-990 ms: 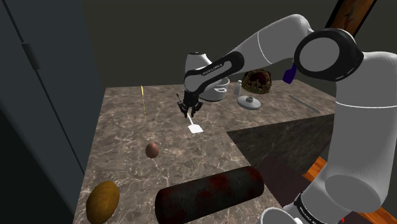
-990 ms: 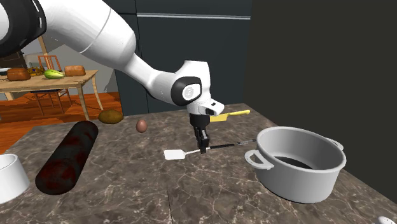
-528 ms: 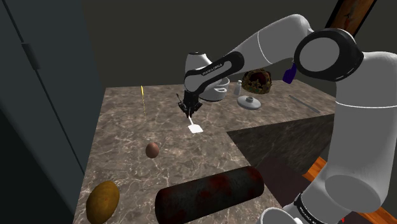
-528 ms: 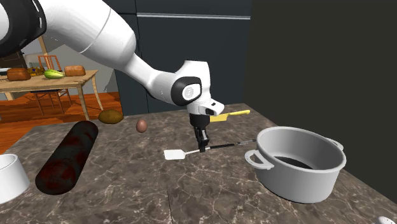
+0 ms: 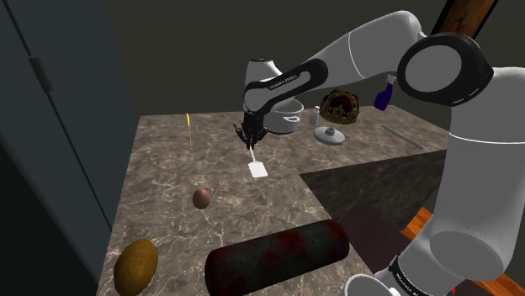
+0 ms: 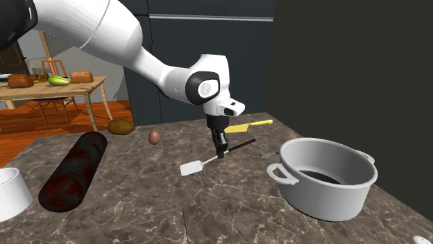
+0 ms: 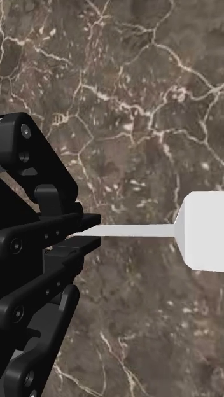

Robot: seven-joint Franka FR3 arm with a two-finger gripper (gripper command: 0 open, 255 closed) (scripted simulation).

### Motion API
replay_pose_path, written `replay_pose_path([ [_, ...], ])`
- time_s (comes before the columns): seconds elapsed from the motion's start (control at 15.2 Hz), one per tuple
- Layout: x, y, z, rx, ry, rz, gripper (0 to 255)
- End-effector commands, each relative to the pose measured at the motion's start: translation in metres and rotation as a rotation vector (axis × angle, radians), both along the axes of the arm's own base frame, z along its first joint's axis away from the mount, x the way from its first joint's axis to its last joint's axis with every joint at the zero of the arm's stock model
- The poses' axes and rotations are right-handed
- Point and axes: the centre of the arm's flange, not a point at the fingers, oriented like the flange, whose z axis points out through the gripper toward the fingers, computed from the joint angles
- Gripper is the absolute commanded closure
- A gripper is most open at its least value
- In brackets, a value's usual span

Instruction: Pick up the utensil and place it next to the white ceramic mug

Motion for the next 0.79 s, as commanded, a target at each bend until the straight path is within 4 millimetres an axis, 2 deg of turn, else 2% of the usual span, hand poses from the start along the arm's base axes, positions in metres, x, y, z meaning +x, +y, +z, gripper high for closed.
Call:
replay_pose_path([
  [0.0,0.0,-0.001,0.011,0.0,0.001,0.0,255],
  [0.73,0.0,-0.001,0.069,0.0,0.001,0.0,255],
])
